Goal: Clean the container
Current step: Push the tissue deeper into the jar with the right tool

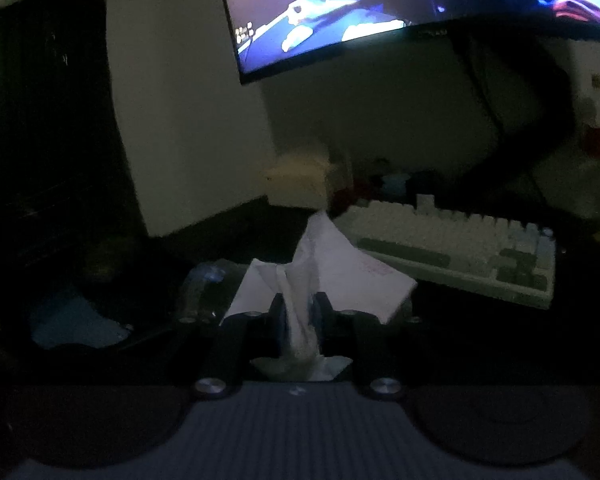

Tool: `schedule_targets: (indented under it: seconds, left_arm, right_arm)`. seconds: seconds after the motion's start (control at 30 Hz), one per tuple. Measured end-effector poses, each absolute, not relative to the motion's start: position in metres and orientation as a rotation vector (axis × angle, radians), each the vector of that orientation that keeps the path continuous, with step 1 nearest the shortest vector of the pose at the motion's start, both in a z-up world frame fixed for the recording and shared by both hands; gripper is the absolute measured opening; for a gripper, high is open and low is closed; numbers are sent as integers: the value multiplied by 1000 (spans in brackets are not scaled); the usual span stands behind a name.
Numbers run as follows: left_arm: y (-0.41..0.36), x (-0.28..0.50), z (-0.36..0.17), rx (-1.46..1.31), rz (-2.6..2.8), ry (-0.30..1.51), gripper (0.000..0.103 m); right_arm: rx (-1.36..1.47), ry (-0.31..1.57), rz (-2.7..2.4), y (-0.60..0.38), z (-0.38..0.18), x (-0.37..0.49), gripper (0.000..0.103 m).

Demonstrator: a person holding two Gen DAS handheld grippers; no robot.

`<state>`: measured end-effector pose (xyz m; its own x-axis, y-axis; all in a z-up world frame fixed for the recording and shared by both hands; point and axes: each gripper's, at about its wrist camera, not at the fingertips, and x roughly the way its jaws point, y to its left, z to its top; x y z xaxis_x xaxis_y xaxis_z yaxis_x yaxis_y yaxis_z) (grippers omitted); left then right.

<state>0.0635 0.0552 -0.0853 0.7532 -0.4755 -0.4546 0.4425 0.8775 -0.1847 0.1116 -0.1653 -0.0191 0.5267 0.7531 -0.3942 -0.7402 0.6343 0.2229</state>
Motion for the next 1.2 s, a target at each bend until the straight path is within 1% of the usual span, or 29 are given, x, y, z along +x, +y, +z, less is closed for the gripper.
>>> schedule_targets:
  seconds: [0.07,0.27,0.4,0.5,0.7,0.93,1.03,1.2]
  left_arm:
    - [55,64,-85,-72,-503,515,33]
    - [52,63,-85,-52,-499,521,33]
    - [50,63,-85,-43,-496,520,33]
    - [49,63,-84,-44,-496,521,33]
    - [43,64,-83,-43,-509,527,33]
    - [46,63,-85,-47,-515,527,33]
    - [46,63,-85,-50,-516,526,33]
    - [43,63,-85,-40,-518,528,33]
  right_arm:
    - [65,510,892,-168,-18,116,18]
    - [78,544,891,-170,-14,118,17]
    - [16,512,846,-162,-13,110,9]
    - [-71,467,825,-148,-13,95,8]
    - [-107,458,918,-136,-13,79,8]
    - [-29,486,651,-169,-17,117,8]
    - [8,479,746,-163,-16,106,8]
    - [-59,447,946,-136,-16,70,8]
